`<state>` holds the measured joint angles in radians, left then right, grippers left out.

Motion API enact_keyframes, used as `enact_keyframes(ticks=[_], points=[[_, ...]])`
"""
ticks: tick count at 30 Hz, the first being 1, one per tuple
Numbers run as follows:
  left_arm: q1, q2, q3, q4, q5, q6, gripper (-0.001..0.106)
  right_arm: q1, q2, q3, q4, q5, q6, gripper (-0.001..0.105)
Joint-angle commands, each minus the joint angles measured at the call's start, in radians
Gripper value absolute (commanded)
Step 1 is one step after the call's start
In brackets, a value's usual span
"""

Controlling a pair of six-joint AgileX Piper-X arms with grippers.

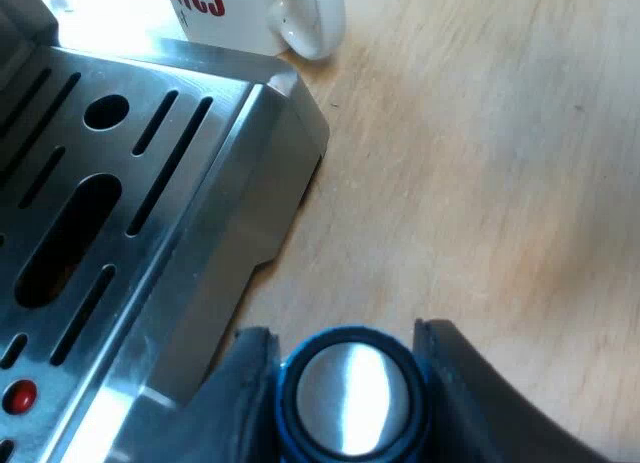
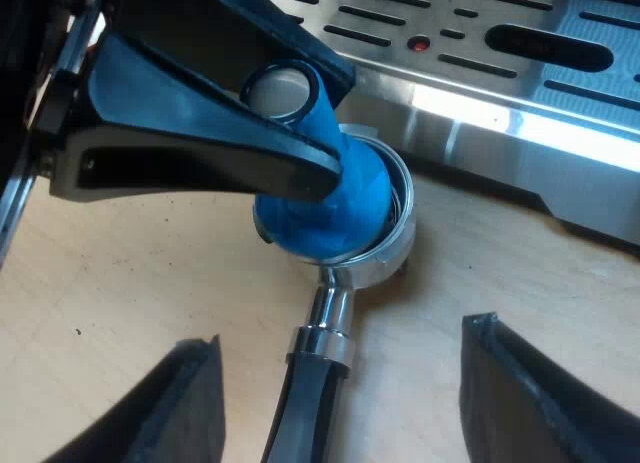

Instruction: Grind coffee beans and then tamp

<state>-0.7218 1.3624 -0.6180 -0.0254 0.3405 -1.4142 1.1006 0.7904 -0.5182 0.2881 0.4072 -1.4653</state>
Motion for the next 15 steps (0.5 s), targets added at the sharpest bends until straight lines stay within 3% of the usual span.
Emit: enact_keyframes(ticks=[1, 15], points=[[-0.001, 0.005, 0.003, -0.002, -0.014, -0.003, 0.013, -0.002, -0.007, 0.001, -0.008, -0.007, -0.013, 0.054], [0.0, 0.005, 0.003, -0.042, -0.014, -0.003, 0.013, -0.002, -0.007, 0.001, -0.008, -0.007, 0.006, 0.054]])
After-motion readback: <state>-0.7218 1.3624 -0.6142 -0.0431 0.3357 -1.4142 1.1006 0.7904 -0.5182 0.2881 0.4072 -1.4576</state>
